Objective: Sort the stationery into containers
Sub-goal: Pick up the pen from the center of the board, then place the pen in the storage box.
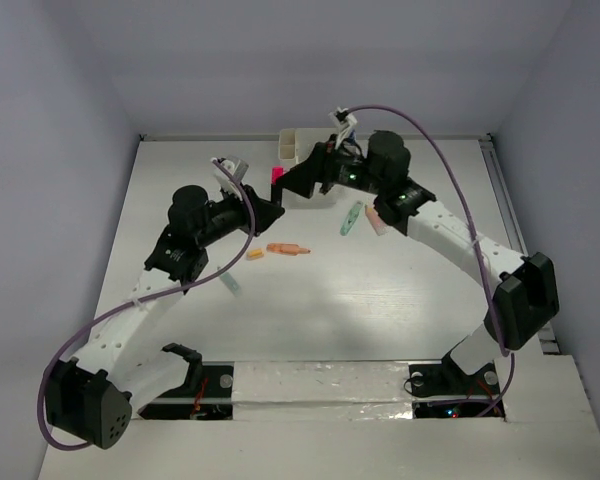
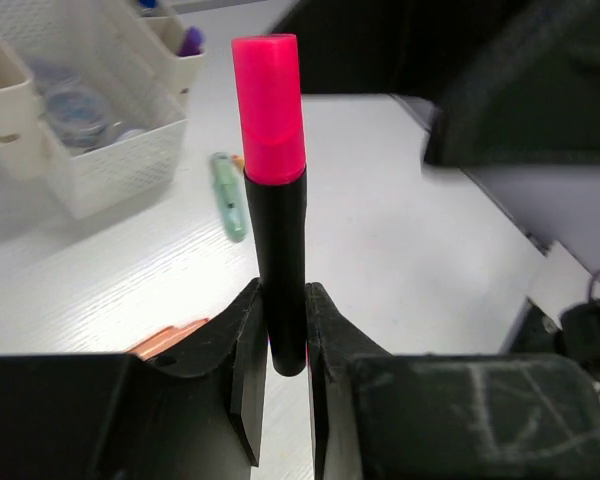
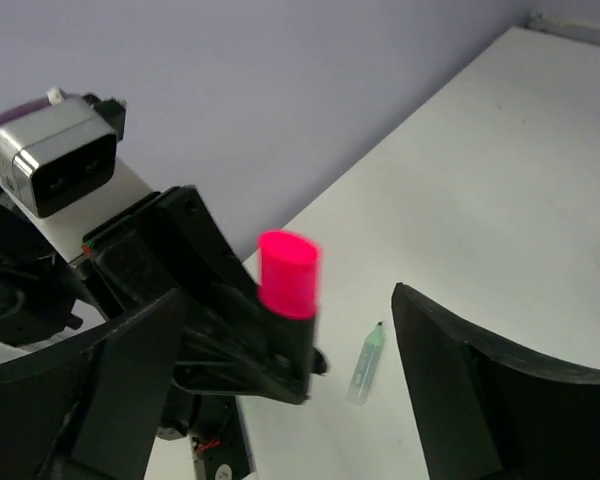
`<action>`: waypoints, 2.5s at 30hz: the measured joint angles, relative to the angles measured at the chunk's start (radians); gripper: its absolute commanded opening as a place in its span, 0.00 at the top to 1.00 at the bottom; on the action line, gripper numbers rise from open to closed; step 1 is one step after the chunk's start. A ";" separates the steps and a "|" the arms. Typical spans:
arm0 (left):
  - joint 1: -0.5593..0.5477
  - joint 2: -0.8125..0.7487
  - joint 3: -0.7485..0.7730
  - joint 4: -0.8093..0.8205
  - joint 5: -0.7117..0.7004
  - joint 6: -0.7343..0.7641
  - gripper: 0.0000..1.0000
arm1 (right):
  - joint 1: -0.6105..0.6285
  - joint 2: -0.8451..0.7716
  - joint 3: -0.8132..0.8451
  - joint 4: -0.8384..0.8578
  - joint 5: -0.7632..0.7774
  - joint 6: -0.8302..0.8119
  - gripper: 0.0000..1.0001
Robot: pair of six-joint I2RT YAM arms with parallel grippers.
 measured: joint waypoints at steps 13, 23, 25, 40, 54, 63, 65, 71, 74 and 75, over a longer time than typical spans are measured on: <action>0.000 0.016 -0.023 0.237 0.380 -0.134 1.00 | -0.127 -0.042 -0.092 0.303 -0.517 0.143 0.14; 0.000 0.032 -0.025 0.294 0.459 -0.181 1.00 | -0.126 -0.034 -0.108 0.450 -0.604 0.244 0.48; 0.000 0.033 -0.025 0.298 0.463 -0.185 1.00 | -0.126 -0.022 -0.108 0.460 -0.605 0.257 0.48; 0.000 0.051 -0.026 0.300 0.478 -0.192 1.00 | -0.122 0.020 -0.108 0.467 -0.607 0.283 0.92; 0.000 -0.034 -0.026 0.141 0.340 -0.075 0.01 | -0.134 0.022 -0.072 0.298 -0.409 0.164 1.00; 0.000 -0.190 -0.026 0.013 0.070 0.005 0.01 | -0.295 0.023 -0.059 0.127 -0.101 -0.007 1.00; 0.000 -0.207 -0.026 -0.011 0.014 0.013 0.01 | -0.324 0.024 -0.059 0.088 0.018 -0.060 1.00; 0.000 -0.229 -0.026 -0.048 -0.072 0.024 0.01 | -0.342 0.095 -0.010 0.029 0.250 -0.163 1.00; -0.002 -0.231 -0.026 -0.063 -0.098 0.031 0.01 | -0.345 0.169 0.040 0.023 0.334 -0.197 1.00; -0.004 -0.232 -0.026 -0.068 -0.107 0.034 0.01 | -0.345 0.187 0.049 0.024 0.356 -0.204 1.00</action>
